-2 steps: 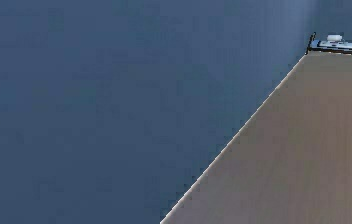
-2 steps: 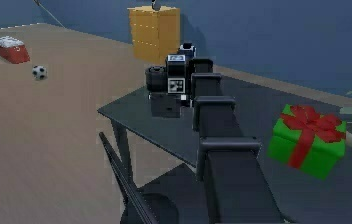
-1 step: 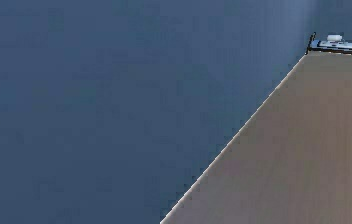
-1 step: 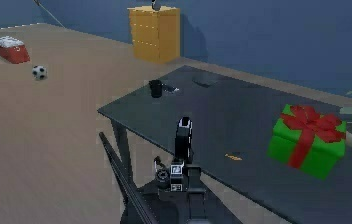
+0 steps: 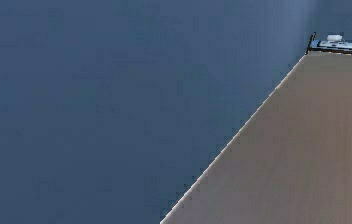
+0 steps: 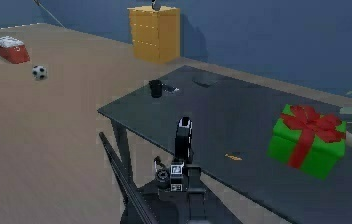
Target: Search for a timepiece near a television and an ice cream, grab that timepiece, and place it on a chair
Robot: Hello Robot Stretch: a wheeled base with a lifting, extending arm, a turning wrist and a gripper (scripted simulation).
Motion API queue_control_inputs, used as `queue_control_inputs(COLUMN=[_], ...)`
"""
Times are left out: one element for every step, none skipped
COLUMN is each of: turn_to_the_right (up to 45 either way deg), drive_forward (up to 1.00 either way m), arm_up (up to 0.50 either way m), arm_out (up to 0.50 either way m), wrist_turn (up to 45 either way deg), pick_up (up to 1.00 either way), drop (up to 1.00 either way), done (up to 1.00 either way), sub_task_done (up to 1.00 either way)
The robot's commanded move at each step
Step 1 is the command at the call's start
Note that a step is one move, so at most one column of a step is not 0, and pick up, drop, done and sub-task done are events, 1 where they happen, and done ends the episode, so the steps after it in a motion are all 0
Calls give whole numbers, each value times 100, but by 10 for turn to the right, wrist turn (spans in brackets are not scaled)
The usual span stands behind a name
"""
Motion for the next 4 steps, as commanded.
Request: queue_control_inputs(turn_to_the_right=[0,0,0,0], drive_forward=[0,0,0,0], arm_up=[0,10,0,20], arm_out=[0,0,-8,0], wrist_turn=[0,0,0,0], pick_up=[0,0,0,0], drop=[100,0,0,0], done=[0,0,0,0], sub_task_done=[0,0,0,0])
